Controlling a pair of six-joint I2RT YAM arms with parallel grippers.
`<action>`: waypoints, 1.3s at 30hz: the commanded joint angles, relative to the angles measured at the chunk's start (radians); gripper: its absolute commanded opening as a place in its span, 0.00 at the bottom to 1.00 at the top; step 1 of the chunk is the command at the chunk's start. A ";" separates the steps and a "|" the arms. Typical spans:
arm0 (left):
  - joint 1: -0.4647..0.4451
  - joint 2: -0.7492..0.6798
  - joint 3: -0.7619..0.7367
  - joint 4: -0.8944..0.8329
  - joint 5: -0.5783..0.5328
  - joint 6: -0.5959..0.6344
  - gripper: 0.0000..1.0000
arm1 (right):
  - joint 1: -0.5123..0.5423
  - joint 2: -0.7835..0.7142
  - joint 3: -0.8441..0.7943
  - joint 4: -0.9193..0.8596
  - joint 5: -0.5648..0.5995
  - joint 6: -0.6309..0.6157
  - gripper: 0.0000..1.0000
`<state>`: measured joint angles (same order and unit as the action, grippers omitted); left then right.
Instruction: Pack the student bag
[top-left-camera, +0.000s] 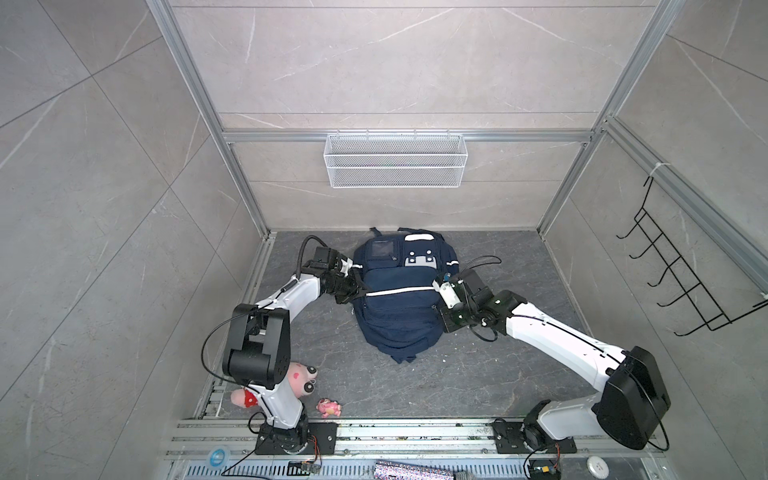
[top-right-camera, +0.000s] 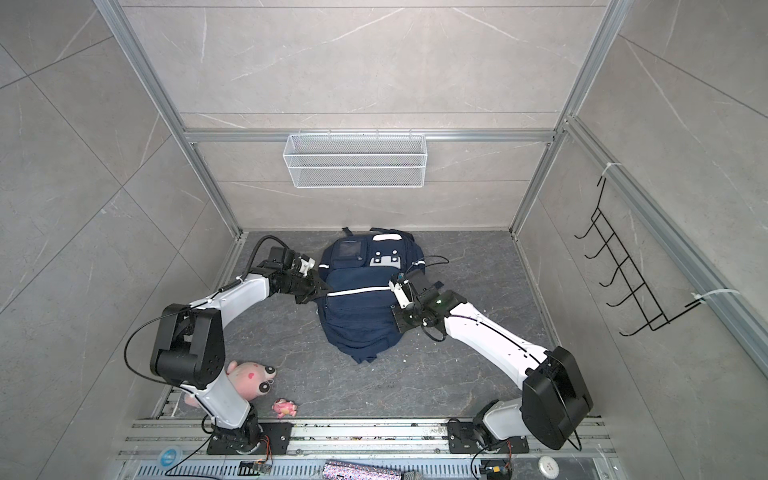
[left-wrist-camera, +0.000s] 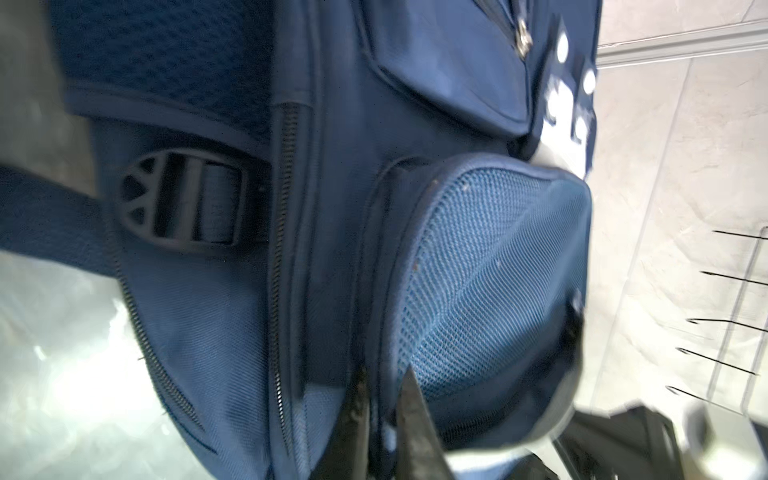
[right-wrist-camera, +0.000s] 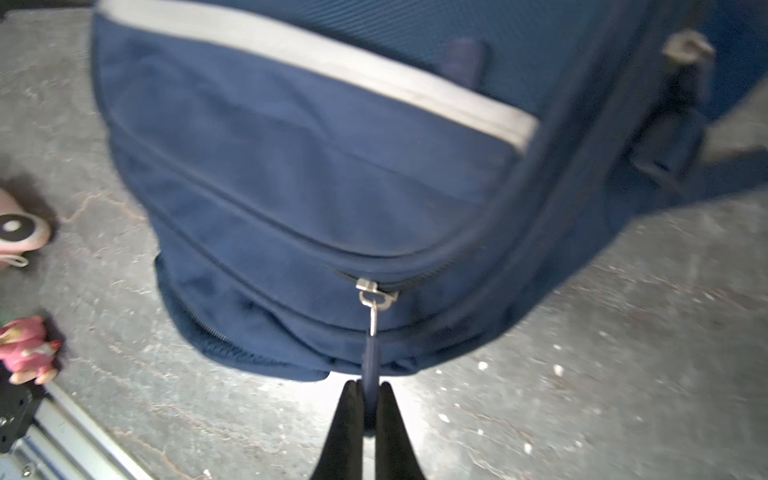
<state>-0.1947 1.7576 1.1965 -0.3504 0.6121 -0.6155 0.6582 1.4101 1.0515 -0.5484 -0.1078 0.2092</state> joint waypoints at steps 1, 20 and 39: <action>0.019 0.002 0.051 0.040 -0.031 0.008 0.51 | 0.023 0.001 -0.011 0.059 -0.067 0.082 0.00; -0.185 -0.356 -0.274 0.194 -0.063 -0.371 0.80 | 0.063 0.125 0.070 0.169 -0.162 0.117 0.00; -0.238 -0.130 -0.178 0.311 -0.061 -0.452 0.08 | 0.088 0.116 0.075 0.156 -0.136 0.093 0.00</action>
<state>-0.4313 1.6173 0.9829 -0.1120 0.5514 -1.0813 0.7300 1.5440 1.1110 -0.4137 -0.2157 0.3218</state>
